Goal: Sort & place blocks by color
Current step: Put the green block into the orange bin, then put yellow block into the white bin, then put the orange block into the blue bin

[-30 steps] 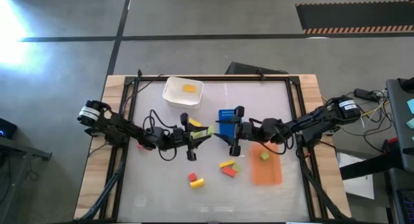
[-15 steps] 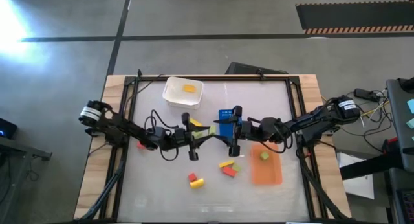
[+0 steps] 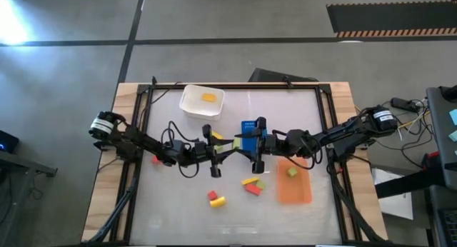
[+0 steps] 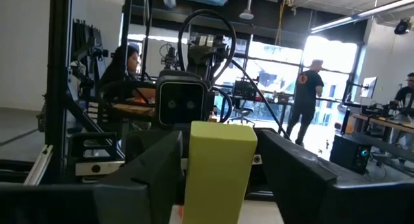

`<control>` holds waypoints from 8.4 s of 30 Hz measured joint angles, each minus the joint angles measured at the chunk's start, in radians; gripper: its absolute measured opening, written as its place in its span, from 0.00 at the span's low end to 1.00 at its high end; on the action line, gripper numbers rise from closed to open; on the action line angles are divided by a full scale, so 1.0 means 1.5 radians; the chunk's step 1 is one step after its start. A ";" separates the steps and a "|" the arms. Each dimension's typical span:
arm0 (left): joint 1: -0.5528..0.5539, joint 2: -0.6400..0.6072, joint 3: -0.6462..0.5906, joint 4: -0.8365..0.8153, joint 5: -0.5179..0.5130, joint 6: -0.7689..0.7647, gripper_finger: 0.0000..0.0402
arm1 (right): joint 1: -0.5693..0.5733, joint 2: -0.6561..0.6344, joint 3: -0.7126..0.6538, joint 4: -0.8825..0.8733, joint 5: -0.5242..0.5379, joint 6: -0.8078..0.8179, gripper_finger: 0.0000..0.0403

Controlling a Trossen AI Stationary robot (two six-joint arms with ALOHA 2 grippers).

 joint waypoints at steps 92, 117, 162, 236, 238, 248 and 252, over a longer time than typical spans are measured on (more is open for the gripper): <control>0.001 -0.310 -0.023 -0.605 -0.115 0.055 0.61 | 0.207 0.069 0.180 -1.308 -0.191 0.524 0.48; 0.001 -0.310 -0.067 -0.626 -0.115 -0.043 0.61 | 0.208 -0.024 0.319 -1.402 -0.021 0.513 0.33; 0.291 -0.011 0.131 -1.056 0.190 0.215 0.52 | 0.205 -0.114 0.312 -1.299 0.090 0.362 0.17; 0.564 -0.074 0.202 -1.149 0.169 0.279 0.20 | 0.206 -0.114 0.298 -1.297 0.089 0.358 0.17; 0.566 -0.059 0.208 -1.144 0.169 0.279 0.20 | 0.206 -0.114 0.298 -1.297 0.089 0.358 0.17; 0.566 -0.054 0.206 -1.145 0.169 0.278 0.35 | 0.206 -0.114 0.298 -1.297 0.089 0.359 0.17; 0.566 -0.059 0.206 -1.145 0.168 0.278 0.36 | 0.206 -0.114 0.298 -1.296 0.089 0.361 0.17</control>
